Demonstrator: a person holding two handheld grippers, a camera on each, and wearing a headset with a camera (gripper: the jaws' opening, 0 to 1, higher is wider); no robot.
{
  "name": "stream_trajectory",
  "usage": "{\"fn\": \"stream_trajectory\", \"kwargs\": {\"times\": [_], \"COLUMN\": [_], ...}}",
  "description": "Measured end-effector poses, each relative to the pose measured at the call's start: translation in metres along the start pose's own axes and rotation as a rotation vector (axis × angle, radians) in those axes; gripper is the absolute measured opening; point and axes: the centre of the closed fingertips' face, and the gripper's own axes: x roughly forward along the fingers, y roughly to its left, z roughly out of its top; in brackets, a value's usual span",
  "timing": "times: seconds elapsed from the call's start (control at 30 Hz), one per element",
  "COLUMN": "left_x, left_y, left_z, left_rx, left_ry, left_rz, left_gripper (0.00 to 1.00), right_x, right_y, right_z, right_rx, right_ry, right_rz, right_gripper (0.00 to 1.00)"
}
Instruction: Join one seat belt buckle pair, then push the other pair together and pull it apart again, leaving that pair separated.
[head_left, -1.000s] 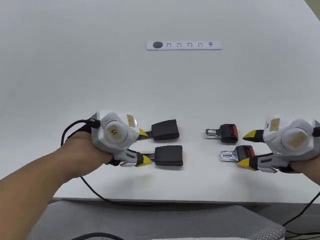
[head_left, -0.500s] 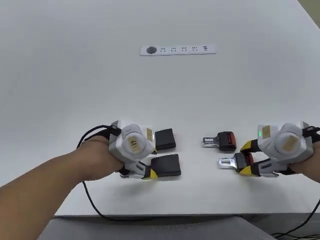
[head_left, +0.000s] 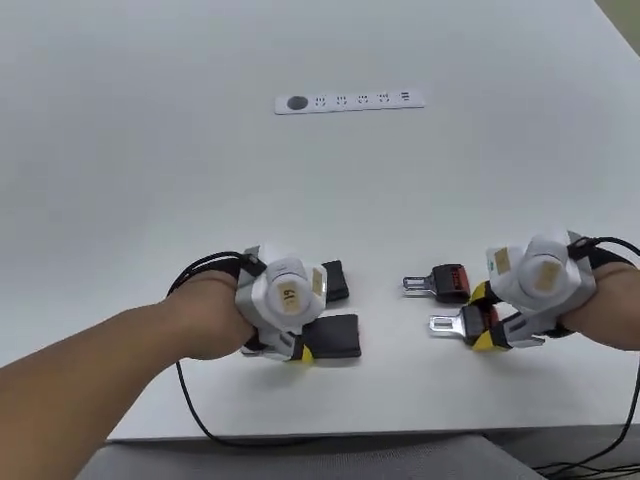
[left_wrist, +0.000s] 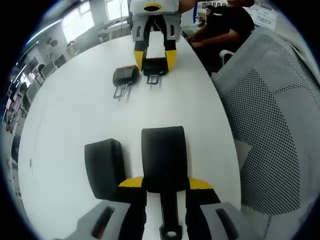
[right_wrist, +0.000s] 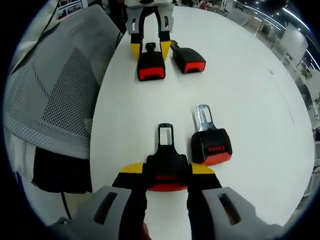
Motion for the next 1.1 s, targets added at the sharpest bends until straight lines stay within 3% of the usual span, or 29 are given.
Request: {"fn": "stream_trajectory", "kwargs": {"times": [0.13, 0.27, 0.63, 0.8, 1.0, 1.1], "left_x": [0.003, 0.004, 0.007, 0.007, 0.008, 0.007], "left_y": [0.002, 0.003, 0.005, 0.004, 0.005, 0.003], "left_z": [-0.003, -0.005, -0.007, -0.007, -0.007, -0.007], "left_rx": [0.002, 0.015, 0.003, 0.012, 0.006, 0.002], "left_ry": [0.027, 0.043, 0.076, 0.095, 0.110, 0.113], "left_rz": [0.003, -0.009, -0.003, -0.002, 0.005, 0.010], "left_gripper": [0.29, 0.29, 0.29, 0.29, 0.29, 0.29], "right_x": [0.015, 0.025, 0.034, 0.039, 0.036, 0.039], "right_y": [0.011, 0.012, 0.021, 0.020, 0.021, 0.028], "right_z": [0.034, 0.054, 0.068, 0.078, 0.077, 0.085], "right_rx": [-0.019, -0.043, -0.065, -0.031, -0.040, -0.041], "right_ry": [-0.045, -0.040, -0.018, -0.023, -0.003, -0.025], "right_rz": [0.006, 0.009, 0.010, -0.004, -0.010, 0.002], "right_gripper": [0.28, 0.28, 0.28, 0.28, 0.27, 0.28]}}
